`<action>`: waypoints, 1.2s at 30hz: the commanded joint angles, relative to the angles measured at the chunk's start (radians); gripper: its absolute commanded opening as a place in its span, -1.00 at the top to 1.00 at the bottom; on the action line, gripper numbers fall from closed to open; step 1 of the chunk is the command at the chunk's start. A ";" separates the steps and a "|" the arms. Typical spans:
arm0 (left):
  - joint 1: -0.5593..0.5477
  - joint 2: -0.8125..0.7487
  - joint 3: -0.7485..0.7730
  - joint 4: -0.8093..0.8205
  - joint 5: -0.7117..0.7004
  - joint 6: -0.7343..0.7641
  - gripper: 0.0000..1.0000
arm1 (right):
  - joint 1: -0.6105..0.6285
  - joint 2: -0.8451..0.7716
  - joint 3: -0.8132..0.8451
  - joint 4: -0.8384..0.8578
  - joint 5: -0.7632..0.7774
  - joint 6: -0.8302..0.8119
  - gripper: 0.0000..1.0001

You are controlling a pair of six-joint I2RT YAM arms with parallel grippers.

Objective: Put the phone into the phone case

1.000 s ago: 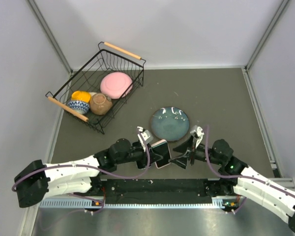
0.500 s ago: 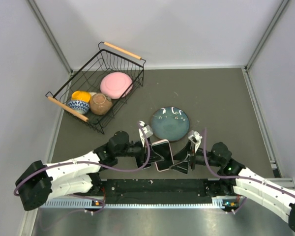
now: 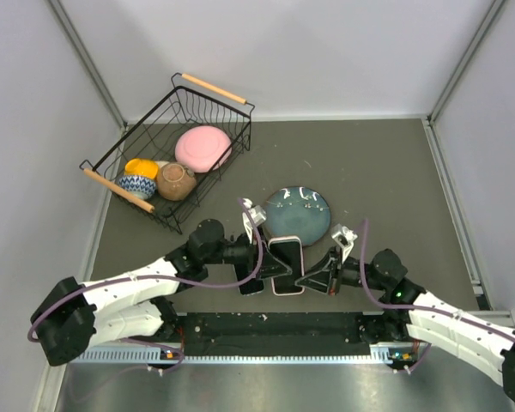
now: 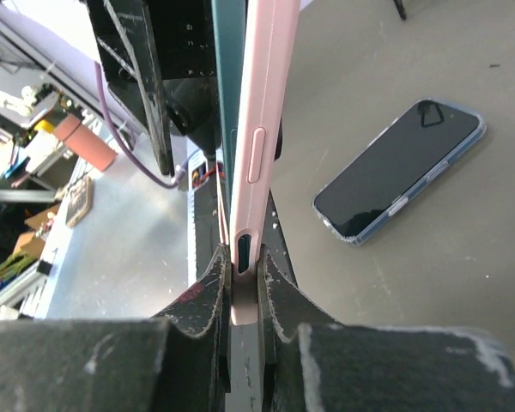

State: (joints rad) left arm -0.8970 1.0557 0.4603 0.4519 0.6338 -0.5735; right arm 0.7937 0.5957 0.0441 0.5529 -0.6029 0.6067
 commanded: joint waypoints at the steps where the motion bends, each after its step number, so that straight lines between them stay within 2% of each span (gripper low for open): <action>1: 0.036 -0.034 0.038 0.181 -0.031 -0.127 0.02 | -0.010 -0.068 -0.084 0.133 0.072 0.067 1.00; 2: 0.036 -0.031 0.035 0.203 -0.026 -0.162 -0.05 | -0.008 -0.079 -0.087 0.133 0.078 0.074 1.00; 8: 0.040 -0.031 -0.021 0.416 -0.060 -0.308 -0.20 | -0.008 -0.129 -0.082 0.081 0.087 0.071 1.00; 9: 0.043 -0.034 -0.043 0.445 -0.066 -0.348 -0.32 | -0.010 -0.132 -0.085 0.081 0.088 0.071 1.00; 11: 0.043 -0.042 -0.063 0.520 -0.089 -0.373 -0.35 | -0.008 -0.135 -0.085 0.078 0.097 0.082 1.00; 24: 0.049 -0.091 -0.107 0.459 -0.197 -0.356 -0.40 | -0.010 -0.112 -0.122 0.195 0.077 0.153 1.00; 31: 0.055 -0.080 -0.098 0.429 -0.209 -0.339 -0.38 | -0.008 -0.112 -0.139 0.245 0.037 0.185 1.00; 36: 0.059 -0.022 -0.095 0.481 -0.183 -0.356 -0.26 | -0.008 -0.106 -0.138 0.237 0.015 0.188 1.00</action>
State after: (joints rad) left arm -0.8455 0.9985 0.3576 0.8501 0.4397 -0.9222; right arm 0.7933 0.4931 0.0387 0.6632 -0.5583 0.7795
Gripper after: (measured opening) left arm 0.661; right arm 0.074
